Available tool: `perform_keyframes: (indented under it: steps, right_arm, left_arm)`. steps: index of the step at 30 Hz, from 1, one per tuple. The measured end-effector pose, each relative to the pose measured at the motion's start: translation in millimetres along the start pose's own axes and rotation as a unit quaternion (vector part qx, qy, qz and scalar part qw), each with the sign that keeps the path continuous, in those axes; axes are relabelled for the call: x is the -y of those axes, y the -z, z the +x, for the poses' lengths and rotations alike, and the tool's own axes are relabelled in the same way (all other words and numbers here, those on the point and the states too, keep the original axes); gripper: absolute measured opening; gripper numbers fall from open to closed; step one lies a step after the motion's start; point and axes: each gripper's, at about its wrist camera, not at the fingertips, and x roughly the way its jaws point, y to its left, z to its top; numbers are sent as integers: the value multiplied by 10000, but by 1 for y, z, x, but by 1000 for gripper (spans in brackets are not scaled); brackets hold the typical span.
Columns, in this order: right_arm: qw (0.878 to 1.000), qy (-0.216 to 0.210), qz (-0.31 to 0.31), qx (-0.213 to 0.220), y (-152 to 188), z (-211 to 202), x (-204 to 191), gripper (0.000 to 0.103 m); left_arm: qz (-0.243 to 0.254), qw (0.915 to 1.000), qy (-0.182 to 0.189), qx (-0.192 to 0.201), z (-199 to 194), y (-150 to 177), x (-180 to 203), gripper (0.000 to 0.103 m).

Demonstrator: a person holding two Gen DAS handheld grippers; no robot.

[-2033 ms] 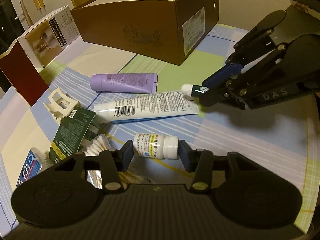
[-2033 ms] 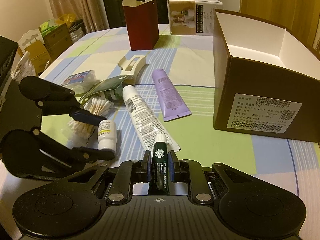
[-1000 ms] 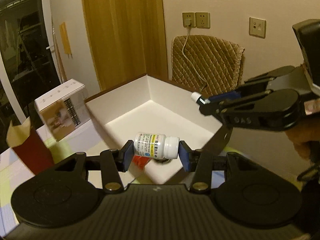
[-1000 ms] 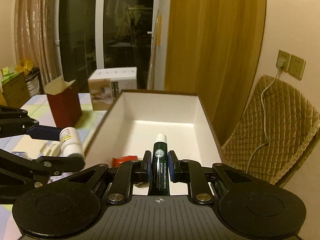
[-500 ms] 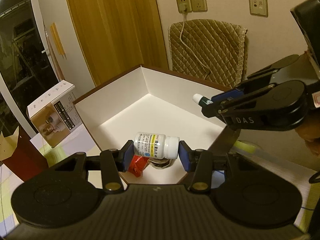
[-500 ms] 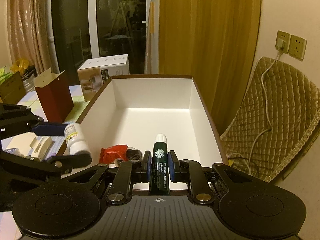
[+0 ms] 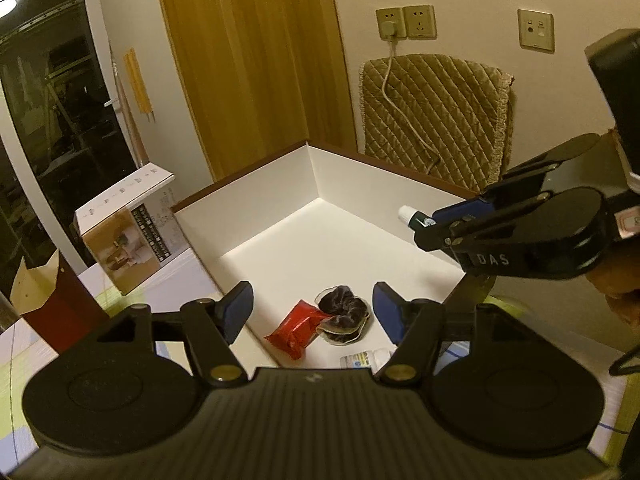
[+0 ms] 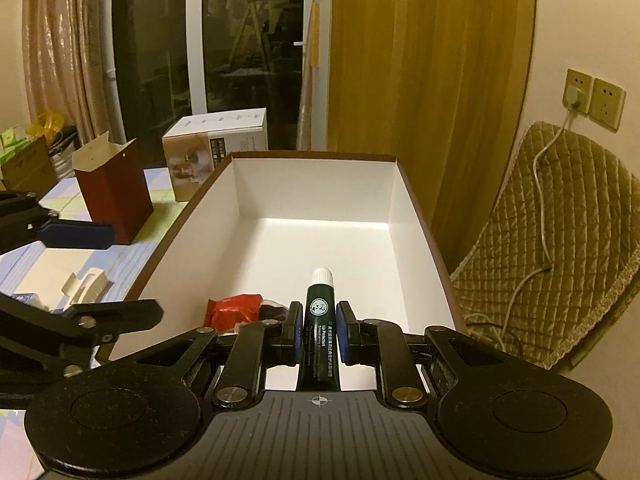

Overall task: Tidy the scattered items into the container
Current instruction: 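Lower both items into the brown box and open both tools, then grasp the white lotion tube with the right tool while the left tool grasps the cotton swab bag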

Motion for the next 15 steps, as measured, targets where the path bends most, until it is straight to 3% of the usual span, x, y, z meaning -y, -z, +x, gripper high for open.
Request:
perform_keyframes:
  steps: [4,5,6,7,8,15]
  right_arm:
    - [9999,-22,-99,82,-2,2,-3,21]
    - [9999,-26,-111,123,-3,2,-4,26]
    - [9998,-13,-111,152,-4,1,-4,58]
    - [9997,-6,-48,219,-4,-1,-3,74]
    - [9996,-22,20,297,-5,-3,-2,79]
    - [9986,-193,-12,491,-11,-23,-21,79]
  left_arm:
    - [-96,9999,-67,-25,-11,7,-8,62]
    - [-108,9999,-108,-31,-14,10,-11,62]
    - [-134,9998,-149,-38,-18,14,-14,62]
    - [-179,9997,-186,-52,-23,18,-18,62]
    - [-224,9995,-227,-72,-27,22,-23,62]
    - [-400,9966,-667,-282,-62,59,-60,62]
